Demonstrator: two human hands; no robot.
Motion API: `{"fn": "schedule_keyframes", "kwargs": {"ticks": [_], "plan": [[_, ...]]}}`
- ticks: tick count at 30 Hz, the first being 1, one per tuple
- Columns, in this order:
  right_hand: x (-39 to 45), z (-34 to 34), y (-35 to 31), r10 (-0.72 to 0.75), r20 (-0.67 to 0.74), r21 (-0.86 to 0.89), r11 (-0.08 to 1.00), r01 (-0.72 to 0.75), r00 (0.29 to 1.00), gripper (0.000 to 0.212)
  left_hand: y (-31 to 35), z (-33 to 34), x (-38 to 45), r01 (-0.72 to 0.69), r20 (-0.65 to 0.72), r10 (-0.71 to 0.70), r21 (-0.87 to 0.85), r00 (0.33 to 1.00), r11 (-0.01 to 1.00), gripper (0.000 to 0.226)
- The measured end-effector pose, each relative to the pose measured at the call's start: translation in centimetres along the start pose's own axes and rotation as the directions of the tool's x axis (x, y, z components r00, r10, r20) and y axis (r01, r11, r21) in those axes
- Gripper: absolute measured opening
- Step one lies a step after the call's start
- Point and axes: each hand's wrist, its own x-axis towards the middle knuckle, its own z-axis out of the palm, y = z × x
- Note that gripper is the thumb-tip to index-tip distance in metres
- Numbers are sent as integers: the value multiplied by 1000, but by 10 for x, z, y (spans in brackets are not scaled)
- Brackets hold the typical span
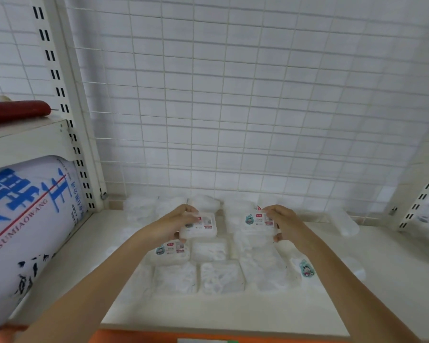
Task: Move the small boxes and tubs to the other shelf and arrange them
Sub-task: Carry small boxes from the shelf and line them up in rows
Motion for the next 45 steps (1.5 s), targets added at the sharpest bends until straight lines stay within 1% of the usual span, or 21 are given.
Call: {"fn": "schedule_keyframes", "kwargs": {"ticks": [1, 2, 3, 5, 6, 8, 10, 13, 15, 17, 20, 22, 25, 28, 30, 34, 36, 38, 41, 45], "plan": [[-3, -2, 1, 22, 34, -21, 1000, -21, 999, 21, -2, 1, -4, 6, 45, -12, 132, 999, 991, 33], [-6, -3, 2, 31, 66, -65, 998, -26, 997, 33, -5, 2, -6, -6, 65, -11, 259, 998, 966, 43], [-9, -5, 3, 28, 94, -128, 992, -16, 995, 45, -9, 4, -6, -30, 56, 11, 354, 998, 935, 51], [-14, -5, 5, 5, 130, -251, 968, 28, 991, 65, -16, 6, -2, -90, -4, 101, 430, 995, 898, 60], [-15, -4, 6, -11, 129, -299, 953, 49, 992, 71, -20, 6, 1, -125, -28, 155, 458, 988, 880, 61], [-15, -2, 9, -53, 99, -359, 929, 86, 994, 75, -27, 2, 4, -172, -39, 231, 553, 972, 815, 65], [-18, -1, 11, -94, 63, -413, 904, 112, 994, 75, -34, -2, 7, -195, -22, 267, 626, 963, 755, 69], [-27, -1, 11, -147, 34, -535, 833, 142, 989, 75, -40, -4, 6, -217, -14, 308, 681, 951, 699, 71], [-36, -2, 12, -213, 11, -604, 777, 176, 977, 76, -40, -2, 5, -262, -17, 385, 704, 923, 659, 70], [-50, -7, 13, -288, -5, -648, 730, 216, 958, 74, -35, 3, 1, -314, -41, 474, 699, 879, 642, 69], [-76, -23, 14, -388, -3, -725, 636, 266, 922, 69, -24, 18, -7, -400, -85, 581, 645, 809, 651, 71], [-97, -39, 15, -435, -15, -752, 599, 277, 900, 67, -13, 31, -13, -468, -70, 642, 625, 764, 625, 71], [-134, -71, 25, -490, -86, -751, 604, 266, 868, 64, 1, 57, -23, -554, -30, 706, 596, 708, 581, 68], [-178, -110, 43, -525, -214, -743, 635, 212, 823, 65, 11, 100, -33, -621, 18, 737, 552, 676, 556, 69], [-210, -137, 59, -520, -296, -733, 661, 158, 802, 67, 12, 136, -39, -658, 66, 743, 521, 666, 544, 70], [-277, -192, 102, -502, -395, -732, 678, 67, 769, 70, 15, 219, -52, -697, 142, 734, 472, 665, 540, 71], [-312, -216, 123, -466, -460, -702, 712, 11, 756, 70, 17, 263, -59, -719, 179, 731, 437, 659, 541, 72], [-346, -238, 146, -404, -527, -651, 758, -49, 747, 70, 16, 307, -67, -725, 212, 714, 403, 668, 559, 71], [-393, -269, 180, -346, -581, -597, 797, -96, 737, 70, 13, 369, -75, -735, 263, 696, 377, 668, 564, 75], [-454, -300, 223, -289, -627, -569, 804, -173, 723, 68, 6, 444, -88, -729, 356, 636, 358, 685, 584, 81]]}}
